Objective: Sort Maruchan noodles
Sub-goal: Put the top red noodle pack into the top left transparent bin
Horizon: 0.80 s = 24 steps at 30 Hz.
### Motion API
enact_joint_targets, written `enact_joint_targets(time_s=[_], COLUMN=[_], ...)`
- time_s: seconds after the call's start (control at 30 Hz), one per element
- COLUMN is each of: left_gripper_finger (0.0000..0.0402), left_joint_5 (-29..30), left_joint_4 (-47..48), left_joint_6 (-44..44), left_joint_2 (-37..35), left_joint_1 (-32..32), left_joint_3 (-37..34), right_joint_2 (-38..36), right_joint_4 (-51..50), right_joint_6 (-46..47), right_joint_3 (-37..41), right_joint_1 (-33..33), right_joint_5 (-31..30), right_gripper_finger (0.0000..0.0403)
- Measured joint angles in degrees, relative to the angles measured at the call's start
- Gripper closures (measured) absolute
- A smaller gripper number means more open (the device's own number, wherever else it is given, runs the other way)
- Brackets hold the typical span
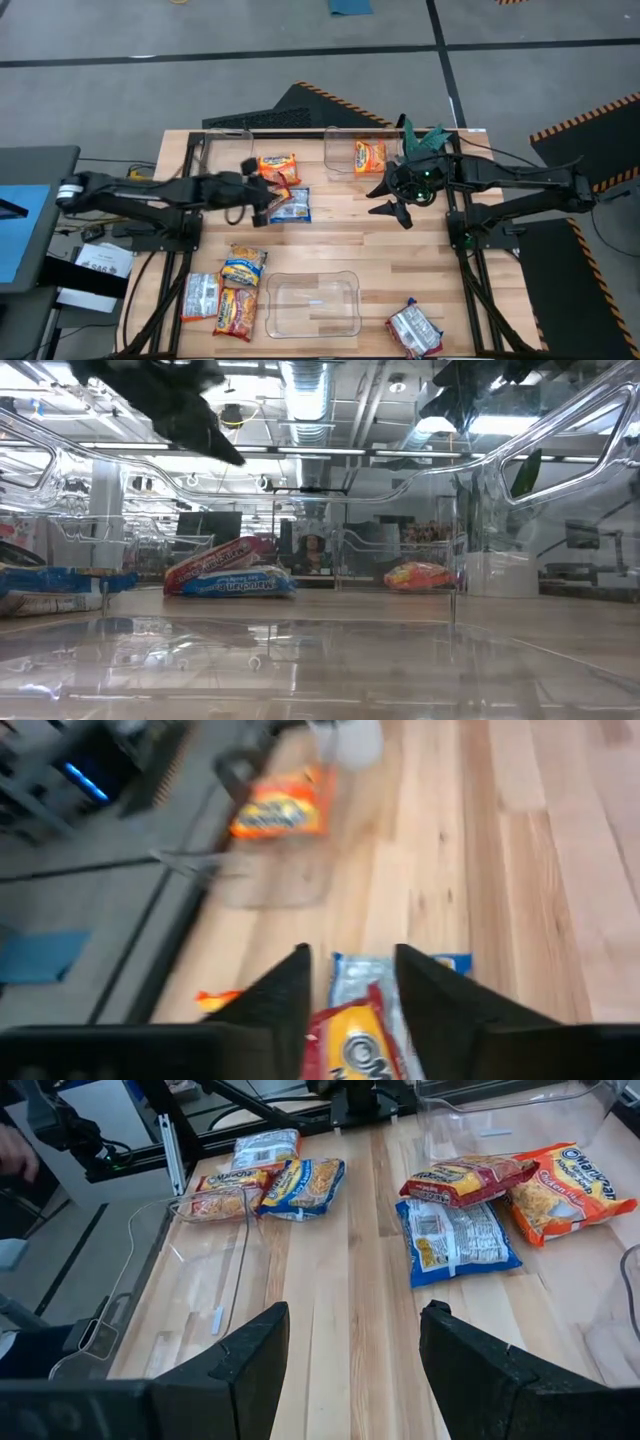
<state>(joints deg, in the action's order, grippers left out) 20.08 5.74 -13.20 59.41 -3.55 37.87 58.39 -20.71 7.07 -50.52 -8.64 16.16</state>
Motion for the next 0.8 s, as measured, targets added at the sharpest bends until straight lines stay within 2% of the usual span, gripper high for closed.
enact_joint_targets(time_s=[0.13,0.27,0.43,0.6,0.8], left_gripper_finger=[0.0189,0.0154,0.0148,0.0148,0.0148], left_joint_5=[-3.47,-4.56,-3.11,2.72,3.40], left_joint_4=[1.32,7.45,11.32,15.58,18.81], left_joint_6=[0.34,-2.85,-3.75,-2.51,0.45], left_joint_2=[10.13,18.42,23.62,24.12,24.12], left_joint_1=[0.10,0.13,0.08,-0.03,-0.87], left_joint_3=[4.42,9.47,13.48,13.72,13.11], right_joint_2=[0.00,0.00,0.00,0.00,0.00], right_joint_4=[0.00,0.00,-0.09,-0.24,-0.28], right_joint_6=[0.00,0.00,-0.02,-0.02,-0.07], right_joint_3=[0.00,0.00,0.00,0.00,0.00], right_joint_1=[0.00,0.00,0.00,0.02,0.02], right_joint_5=[-0.02,-0.02,-0.02,-0.02,-0.02], right_gripper_finger=[0.0159,0.0159,0.0159,0.0159,0.0159])
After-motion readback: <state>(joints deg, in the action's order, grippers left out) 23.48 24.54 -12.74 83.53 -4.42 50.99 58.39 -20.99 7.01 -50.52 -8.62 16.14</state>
